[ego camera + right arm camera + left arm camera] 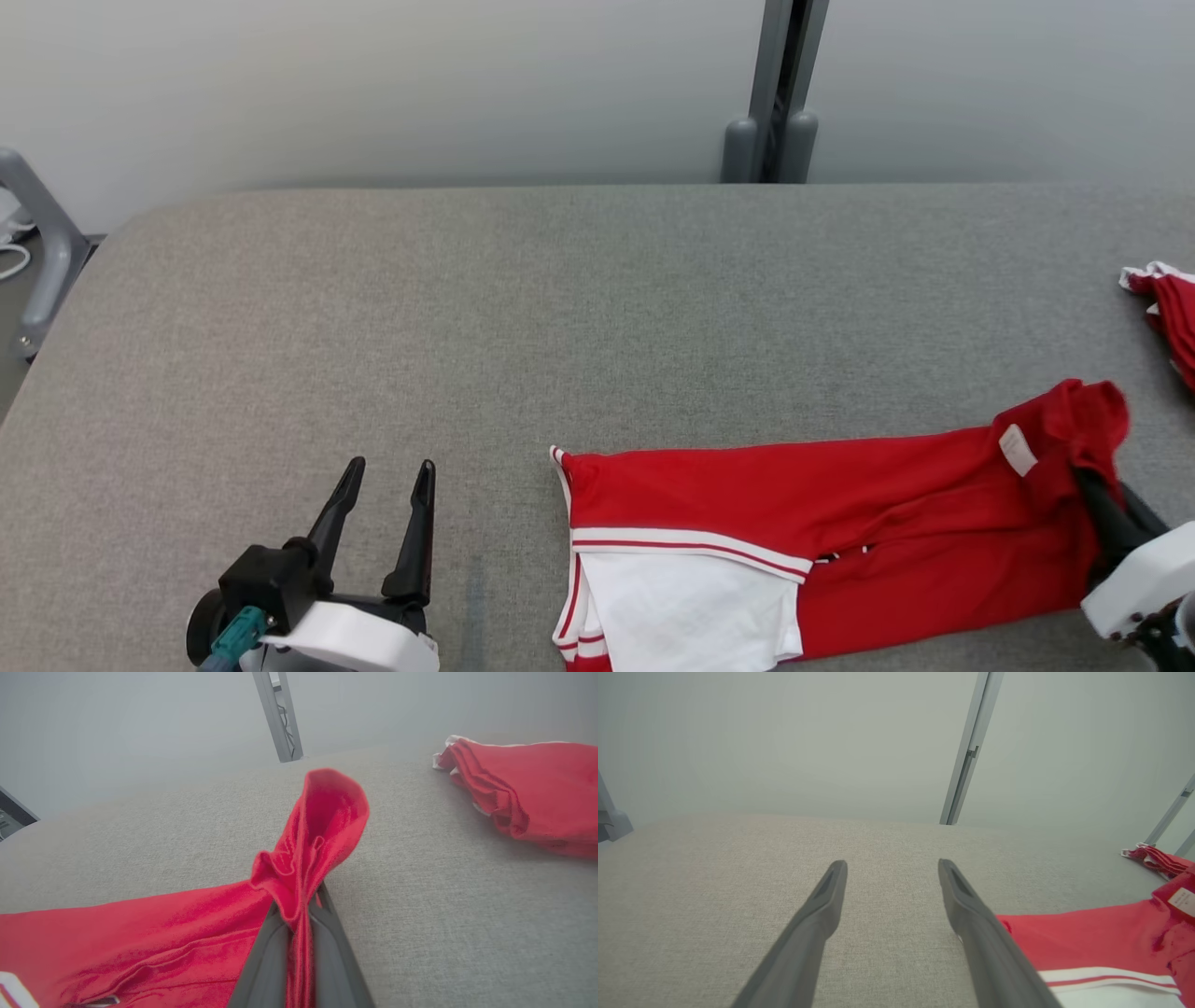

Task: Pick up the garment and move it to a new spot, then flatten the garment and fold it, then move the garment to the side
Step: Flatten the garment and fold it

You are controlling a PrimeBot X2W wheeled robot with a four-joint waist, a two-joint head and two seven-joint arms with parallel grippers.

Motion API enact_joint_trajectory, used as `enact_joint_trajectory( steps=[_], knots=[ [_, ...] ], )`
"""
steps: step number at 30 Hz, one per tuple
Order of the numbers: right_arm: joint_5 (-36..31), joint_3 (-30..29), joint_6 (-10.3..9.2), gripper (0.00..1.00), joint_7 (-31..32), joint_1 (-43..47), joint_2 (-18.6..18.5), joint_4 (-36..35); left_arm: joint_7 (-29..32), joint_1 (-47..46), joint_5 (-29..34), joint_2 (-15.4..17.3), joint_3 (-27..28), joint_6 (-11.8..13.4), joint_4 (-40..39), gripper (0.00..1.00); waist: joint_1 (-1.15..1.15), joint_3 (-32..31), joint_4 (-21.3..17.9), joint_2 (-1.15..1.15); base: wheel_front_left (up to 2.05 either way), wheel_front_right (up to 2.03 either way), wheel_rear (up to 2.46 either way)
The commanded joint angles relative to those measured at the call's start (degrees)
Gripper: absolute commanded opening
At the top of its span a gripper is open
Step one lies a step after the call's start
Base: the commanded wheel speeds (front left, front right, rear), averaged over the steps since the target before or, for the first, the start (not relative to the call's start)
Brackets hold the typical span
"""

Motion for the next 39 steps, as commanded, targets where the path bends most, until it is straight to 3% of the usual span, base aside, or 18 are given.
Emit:
enact_joint_trajectory(
  steps=[1,6,10,19,24,33,39],
  knots=[
    [1.4,0.8,0.00,0.00,0.6,0.7,-0.4,-2.0,-0.2,0.7,-0.3,0.2,-0.1,0.4,-0.1,1.00,0.00,-1.2,-0.6,0.00,0.00,0.00,0.00],
    [5.7,4.9,-0.01,0.00,4.3,2.1,-1.0,-11.9,-0.2,1.7,-1.1,0.2,0.1,1.1,-0.1,1.00,0.00,-3.4,-1.7,0.00,0.00,0.00,0.00],
    [8.6,7.0,0.00,0.00,6.9,2.6,0.7,-18.3,-0.2,1.6,-1.4,0.2,0.3,1.4,-0.3,1.00,0.00,-4.0,-2.1,0.00,0.00,0.00,0.00],
    [15.5,8.8,0.00,0.00,9.5,4.2,9.8,-25.4,-0.2,1.4,-1.6,0.2,1.1,1.2,-0.6,1.00,0.00,-4.3,-0.9,0.00,0.00,0.00,0.00],
    [15.7,10.3,0.00,0.00,9.7,4.2,14.0,-23.6,-0.2,1.3,-1.8,0.2,1.3,1.1,-0.6,1.00,0.00,-4.1,0.4,0.00,0.00,0.00,0.00],
    [14.1,13.4,0.00,0.00,7.4,0.5,22.6,-12.2,-0.2,0.1,-2.7,0.2,0.2,1.4,-0.4,1.00,0.00,-2.2,4.0,0.00,0.00,0.00,0.00],
    [13.7,15.4,0.00,0.00,5.8,-1.8,24.9,-6.6,-0.2,-0.5,-3.6,0.2,-0.6,1.9,-0.1,1.00,0.00,-0.6,6.3,0.00,0.00,0.00,0.00]
  ],
)
